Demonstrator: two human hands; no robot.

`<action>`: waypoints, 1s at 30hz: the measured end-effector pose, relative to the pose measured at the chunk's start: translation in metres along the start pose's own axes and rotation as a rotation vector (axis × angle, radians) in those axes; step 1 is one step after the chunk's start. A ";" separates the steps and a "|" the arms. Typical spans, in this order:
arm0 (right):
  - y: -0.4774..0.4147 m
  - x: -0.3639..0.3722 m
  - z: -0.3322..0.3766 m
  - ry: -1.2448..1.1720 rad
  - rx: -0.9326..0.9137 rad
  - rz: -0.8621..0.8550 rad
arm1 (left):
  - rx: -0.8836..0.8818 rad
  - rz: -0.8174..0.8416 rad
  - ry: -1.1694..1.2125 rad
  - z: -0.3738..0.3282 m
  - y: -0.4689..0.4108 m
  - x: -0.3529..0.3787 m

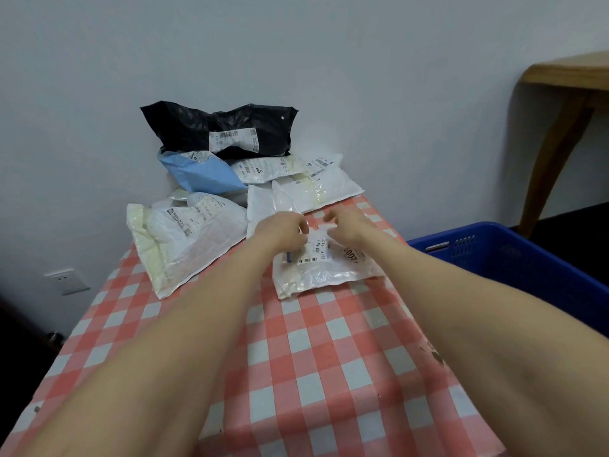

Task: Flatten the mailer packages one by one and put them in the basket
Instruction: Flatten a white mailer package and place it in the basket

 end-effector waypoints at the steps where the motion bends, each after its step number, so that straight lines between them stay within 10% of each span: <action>1: -0.003 -0.008 0.002 0.021 -0.009 -0.061 | -0.024 -0.055 0.019 0.004 -0.001 -0.007; 14: -0.014 0.029 -0.007 0.380 0.079 0.183 | 0.012 0.182 -0.076 -0.010 -0.014 0.028; 30: -0.023 0.033 -0.012 0.362 0.108 0.186 | 0.008 0.084 -0.180 -0.014 -0.026 0.028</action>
Point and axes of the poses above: each hand's wrist, its own y-axis away from the middle knuckle, its own x-axis out of the palm, z = x × y, the point moved 9 cm from there along -y, towards the middle knuckle, and after that the axes turned 14 degrees about -y, right-handed, at the moved point
